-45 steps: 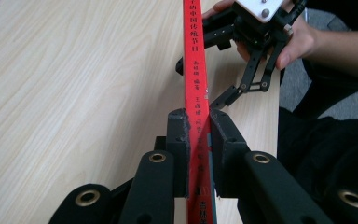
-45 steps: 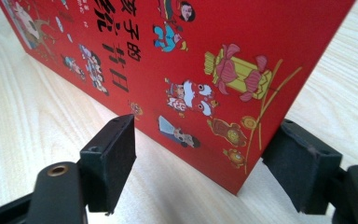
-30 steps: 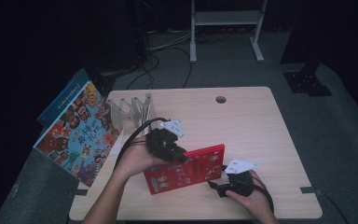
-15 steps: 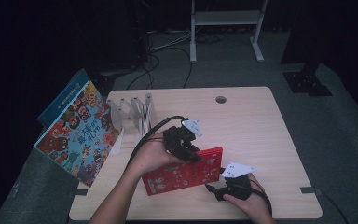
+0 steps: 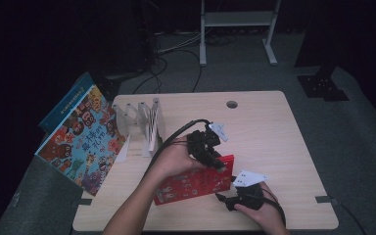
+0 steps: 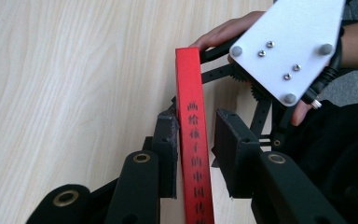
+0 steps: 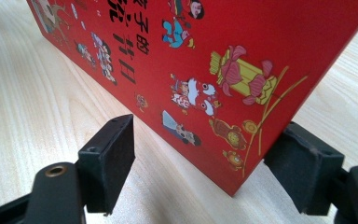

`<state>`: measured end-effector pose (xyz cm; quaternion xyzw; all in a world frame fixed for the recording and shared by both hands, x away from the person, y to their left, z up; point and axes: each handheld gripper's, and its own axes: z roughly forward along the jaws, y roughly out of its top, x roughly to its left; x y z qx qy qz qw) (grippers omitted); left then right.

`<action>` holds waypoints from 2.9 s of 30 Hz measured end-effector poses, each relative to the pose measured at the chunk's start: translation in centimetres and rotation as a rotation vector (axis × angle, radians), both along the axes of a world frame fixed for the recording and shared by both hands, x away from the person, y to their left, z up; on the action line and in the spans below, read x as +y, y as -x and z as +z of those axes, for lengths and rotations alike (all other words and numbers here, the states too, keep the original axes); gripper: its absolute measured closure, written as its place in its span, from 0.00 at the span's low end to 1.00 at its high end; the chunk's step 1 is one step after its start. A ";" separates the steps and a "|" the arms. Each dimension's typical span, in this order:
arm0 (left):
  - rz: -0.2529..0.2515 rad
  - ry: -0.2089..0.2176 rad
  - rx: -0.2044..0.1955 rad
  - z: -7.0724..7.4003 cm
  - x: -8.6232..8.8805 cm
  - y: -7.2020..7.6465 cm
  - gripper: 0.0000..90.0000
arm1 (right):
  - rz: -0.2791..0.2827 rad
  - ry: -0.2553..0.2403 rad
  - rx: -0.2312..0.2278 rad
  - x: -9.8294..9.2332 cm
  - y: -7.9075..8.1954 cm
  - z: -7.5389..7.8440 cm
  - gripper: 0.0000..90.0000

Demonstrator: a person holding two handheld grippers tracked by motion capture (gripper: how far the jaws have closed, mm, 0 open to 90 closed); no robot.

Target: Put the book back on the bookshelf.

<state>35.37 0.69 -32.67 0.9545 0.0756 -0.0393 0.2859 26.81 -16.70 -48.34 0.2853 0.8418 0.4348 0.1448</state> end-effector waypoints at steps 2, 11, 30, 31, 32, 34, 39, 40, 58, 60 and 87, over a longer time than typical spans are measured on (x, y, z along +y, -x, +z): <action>0.001 -0.013 0.002 -0.2 -0.3 -0.1 0.77 | 0.000 -0.001 0.002 0.0 0.0 0.0 0.27; 0.012 -0.077 0.019 -1.3 -1.6 -0.4 0.77 | -0.002 -0.003 0.003 -0.1 -0.1 0.0 0.28; 0.020 -0.083 0.011 -0.7 -1.5 0.0 0.88 | -0.057 -0.004 0.031 -3.0 -0.7 0.0 0.23; 0.019 -0.077 0.008 -0.5 -1.4 0.0 0.88 | -0.074 -0.009 0.041 -3.5 -0.8 0.1 0.22; 0.015 -0.066 0.008 -0.2 -1.1 0.1 0.88 | -0.084 -0.012 0.046 -4.0 -0.9 0.1 0.22; 0.012 -0.050 0.003 0.2 -0.7 0.3 0.88 | -0.115 -0.022 0.058 -5.0 -1.1 0.1 0.22; -0.001 0.001 0.001 1.3 0.6 0.7 0.88 | -0.177 -0.012 0.072 -6.9 -1.9 -0.1 0.20; -0.001 0.016 0.000 1.5 0.9 0.8 0.88 | -0.189 -0.008 0.077 -7.2 -2.0 -0.1 0.20; 0.015 0.318 0.020 4.7 6.3 1.2 0.88 | -0.280 0.121 0.120 -7.3 -4.1 -1.7 0.15; 0.020 0.343 0.025 4.8 6.9 1.2 0.88 | -0.290 0.112 0.113 -7.3 -4.1 -1.8 0.14; 0.197 0.555 -0.030 6.7 20.4 2.6 0.88 | -0.304 0.093 0.098 -7.3 -4.3 -2.0 0.11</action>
